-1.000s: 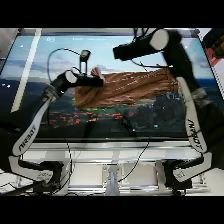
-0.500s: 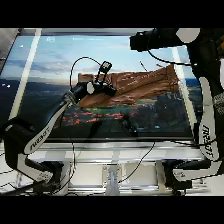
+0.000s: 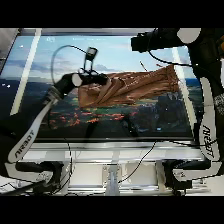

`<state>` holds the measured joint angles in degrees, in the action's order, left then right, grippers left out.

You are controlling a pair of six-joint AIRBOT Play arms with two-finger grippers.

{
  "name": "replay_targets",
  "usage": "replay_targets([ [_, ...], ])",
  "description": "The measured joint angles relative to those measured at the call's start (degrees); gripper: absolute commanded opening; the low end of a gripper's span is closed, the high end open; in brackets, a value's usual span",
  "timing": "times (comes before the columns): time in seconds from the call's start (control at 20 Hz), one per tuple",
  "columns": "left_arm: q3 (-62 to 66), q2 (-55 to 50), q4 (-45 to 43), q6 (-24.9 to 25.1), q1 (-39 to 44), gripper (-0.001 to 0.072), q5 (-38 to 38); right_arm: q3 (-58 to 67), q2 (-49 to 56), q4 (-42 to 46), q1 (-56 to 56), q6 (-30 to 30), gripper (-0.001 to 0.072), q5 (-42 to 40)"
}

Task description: Fold the clothes and pants, and hang the long-sleeved shirts on hangers.

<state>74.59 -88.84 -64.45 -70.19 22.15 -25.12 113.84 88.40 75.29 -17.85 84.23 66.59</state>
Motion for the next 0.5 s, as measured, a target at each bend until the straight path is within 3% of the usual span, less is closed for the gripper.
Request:
replay_targets([
  [0.1,0.00,2.75,0.04,-4.81,-6.01,0.0242,-2.01,0.00,0.00,0.50,0.00,0.00,0.0022,0.04],
  [0.2,0.00,4.28,0.09,-8.09,-13.25,0.0246,-7.02,0.00,0.00,1.11,0.00,-0.02,0.0022,0.04],
  [0.3,0.00,4.42,1.29,-9.46,-19.93,0.0421,-14.01,0.00,0.00,1.29,0.00,-0.02,0.0022,0.00],
  [0.4,0.00,3.45,3.45,-9.90,-25.29,0.0425,-20.76,0.00,0.00,1.46,0.00,-0.02,0.0022,-0.28],
  [0.45,0.00,2.62,4.48,-9.33,-27.15,0.0463,-23.71,0.00,0.00,1.53,0.00,-0.02,0.0022,-0.35],
  [0.5,0.00,1.66,5.35,-8.72,-28.55,0.0581,-26.10,0.00,0.00,1.57,0.00,-0.02,0.0022,-0.70],
])
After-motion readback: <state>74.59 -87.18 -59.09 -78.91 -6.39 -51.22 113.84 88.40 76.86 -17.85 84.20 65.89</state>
